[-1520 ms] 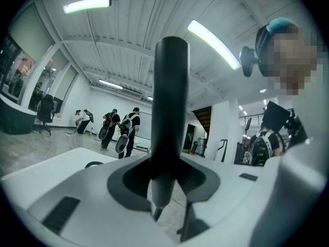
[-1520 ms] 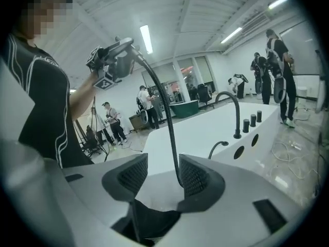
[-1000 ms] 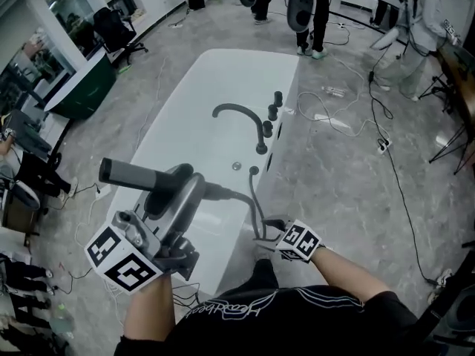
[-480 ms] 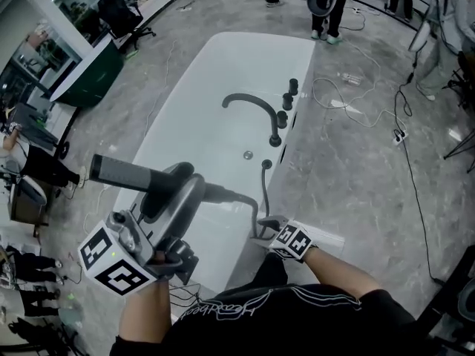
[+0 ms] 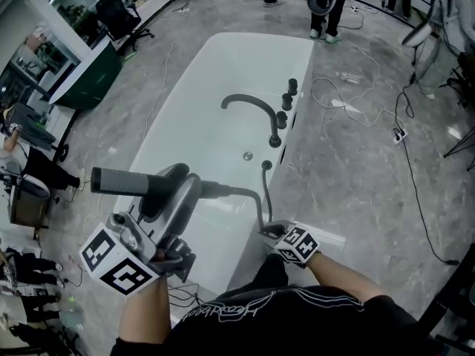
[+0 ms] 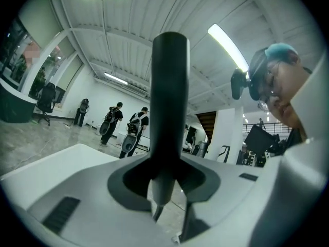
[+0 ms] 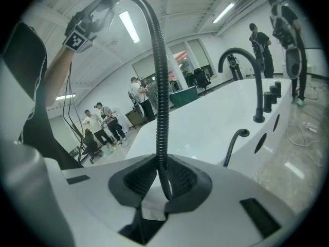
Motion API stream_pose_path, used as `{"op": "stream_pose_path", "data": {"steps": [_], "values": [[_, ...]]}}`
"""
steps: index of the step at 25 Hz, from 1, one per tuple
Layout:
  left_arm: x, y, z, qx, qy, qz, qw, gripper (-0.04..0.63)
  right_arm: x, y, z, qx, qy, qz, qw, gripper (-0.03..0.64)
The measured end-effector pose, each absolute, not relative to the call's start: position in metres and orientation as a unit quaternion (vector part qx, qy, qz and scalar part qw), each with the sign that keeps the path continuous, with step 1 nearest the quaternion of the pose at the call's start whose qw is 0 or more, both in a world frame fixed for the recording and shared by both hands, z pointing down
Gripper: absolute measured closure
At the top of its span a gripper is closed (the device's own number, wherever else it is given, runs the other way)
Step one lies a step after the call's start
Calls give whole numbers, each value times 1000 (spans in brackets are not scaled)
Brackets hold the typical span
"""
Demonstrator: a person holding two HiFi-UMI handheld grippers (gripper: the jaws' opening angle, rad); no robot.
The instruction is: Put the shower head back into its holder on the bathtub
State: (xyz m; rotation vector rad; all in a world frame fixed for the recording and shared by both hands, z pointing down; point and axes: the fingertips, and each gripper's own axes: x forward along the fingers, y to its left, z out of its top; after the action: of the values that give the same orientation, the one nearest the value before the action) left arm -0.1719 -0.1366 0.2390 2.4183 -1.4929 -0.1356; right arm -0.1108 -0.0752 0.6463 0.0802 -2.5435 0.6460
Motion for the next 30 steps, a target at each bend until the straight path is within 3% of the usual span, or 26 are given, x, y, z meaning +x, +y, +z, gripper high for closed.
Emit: {"op": "stream_pose_path", "data": {"steps": [4,16,30], "values": [[-185,-132,255,828,-532,-61,165,469,-81,-82,629,61,-934,266,231,551],[-201,-136,287,795,-572,-86,183,471,-15,-126,531,127,-958,207,149,552],[-267,-150,291,785,-591,-81,165,471,-67,-200,401,155,-977,125,72,554]]}}
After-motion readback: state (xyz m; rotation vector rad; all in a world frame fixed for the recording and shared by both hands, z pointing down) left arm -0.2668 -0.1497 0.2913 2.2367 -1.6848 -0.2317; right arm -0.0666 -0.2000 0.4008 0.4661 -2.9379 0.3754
